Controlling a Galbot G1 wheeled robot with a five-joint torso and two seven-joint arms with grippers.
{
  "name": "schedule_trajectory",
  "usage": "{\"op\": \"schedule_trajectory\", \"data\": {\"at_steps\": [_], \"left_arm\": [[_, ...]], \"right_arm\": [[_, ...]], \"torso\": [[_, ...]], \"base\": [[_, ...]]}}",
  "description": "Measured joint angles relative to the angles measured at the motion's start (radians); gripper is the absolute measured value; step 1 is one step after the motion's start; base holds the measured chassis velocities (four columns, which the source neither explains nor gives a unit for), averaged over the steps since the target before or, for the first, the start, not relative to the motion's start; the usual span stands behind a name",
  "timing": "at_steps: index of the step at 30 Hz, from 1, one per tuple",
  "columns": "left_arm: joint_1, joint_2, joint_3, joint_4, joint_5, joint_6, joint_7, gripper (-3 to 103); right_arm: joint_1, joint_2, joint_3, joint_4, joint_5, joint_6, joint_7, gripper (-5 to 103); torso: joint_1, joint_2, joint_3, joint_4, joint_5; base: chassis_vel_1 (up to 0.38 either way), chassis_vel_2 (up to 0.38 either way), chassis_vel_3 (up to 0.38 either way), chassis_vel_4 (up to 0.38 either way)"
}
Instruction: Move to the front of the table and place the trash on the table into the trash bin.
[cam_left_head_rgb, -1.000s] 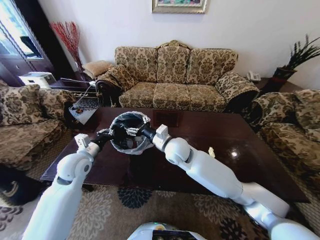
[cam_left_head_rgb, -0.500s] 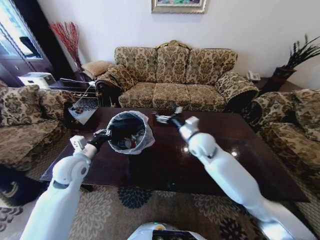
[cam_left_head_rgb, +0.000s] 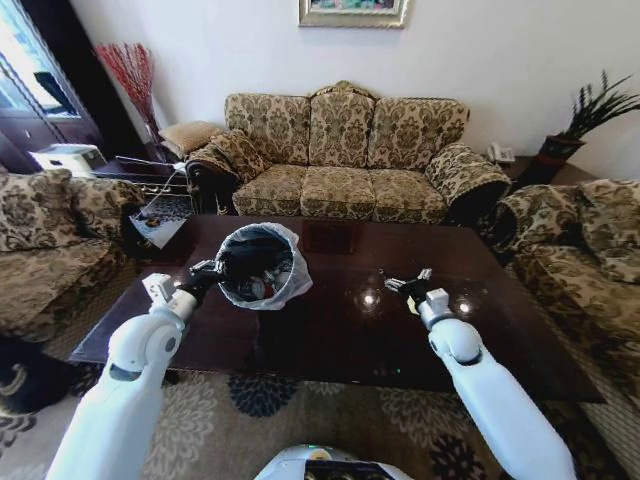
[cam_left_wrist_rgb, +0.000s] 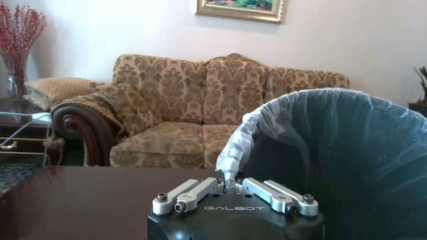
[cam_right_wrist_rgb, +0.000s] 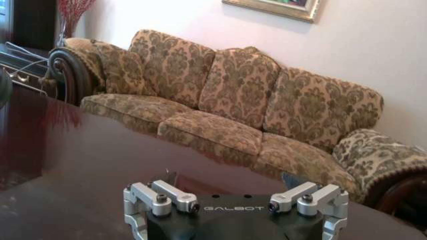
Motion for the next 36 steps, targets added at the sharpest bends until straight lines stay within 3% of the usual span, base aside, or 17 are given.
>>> {"op": "schedule_trajectory", "data": {"at_steps": [6, 9, 11, 13, 15, 18, 24, 36], "left_arm": [[0.021, -0.016, -0.007, -0.02, 0.009, 0.0, 0.001, 0], [0.027, -0.017, -0.009, -0.025, 0.01, 0.0, 0.002, 0], [0.037, -0.017, -0.011, -0.034, 0.011, -0.001, 0.004, 0], [0.039, -0.017, -0.011, -0.037, 0.011, -0.002, 0.004, 0], [0.043, -0.013, -0.011, -0.043, 0.012, -0.002, 0.003, 0], [0.044, -0.011, -0.012, -0.047, 0.012, -0.002, 0.002, 0], [0.045, -0.009, -0.009, -0.054, 0.012, -0.002, 0.003, 0], [0.041, -0.005, -0.006, -0.057, 0.009, -0.004, 0.005, 0]], "right_arm": [[-0.047, 0.055, -0.04, -0.067, 0.02, 0.112, 0.04, 100], [-0.062, 0.08, -0.049, -0.086, 0.036, 0.121, 0.061, 100], [-0.09, 0.142, -0.05, -0.133, 0.064, 0.133, 0.075, 100], [-0.094, 0.16, -0.05, -0.148, 0.076, 0.135, 0.075, 100], [-0.098, 0.192, -0.047, -0.171, 0.089, 0.143, 0.065, 100], [-0.101, 0.211, -0.047, -0.174, 0.088, 0.151, 0.055, 100], [-0.096, 0.218, -0.072, -0.192, 0.061, 0.151, 0.051, 103], [-0.066, 0.243, -0.082, -0.228, 0.03, 0.142, 0.059, 73]], "torso": [[0.0, 0.0, 0.0, -0.0003, 0.0001], [0.0, 0.0, 0.0, -0.0007, 0.0014], [0.0, 0.0, 0.0, -0.0011, 0.0006], [0.0, 0.0, 0.0, -0.0011, 0.0001], [0.0, 0.0, 0.0, 0.0003, -0.0005], [0.0, 0.0, 0.0, 0.0012, -0.0005], [0.0, 0.0, 0.0, -0.0004, 0.0], [0.0, 0.0, 0.0, -0.0002, -0.0001]], "base": [[-0.264, -0.256, 0.263, 0.257], [-0.194, -0.208, 0.173, 0.189], [-0.044, -0.064, 0.04, 0.015], [0.0, 0.0, 0.0, 0.0], [0.024, 0.031, -0.018, -0.001], [0.077, 0.077, -0.033, -0.012], [0.016, 0.034, 0.004, -0.009], [0.0, 0.0, 0.0, 0.0]]}}
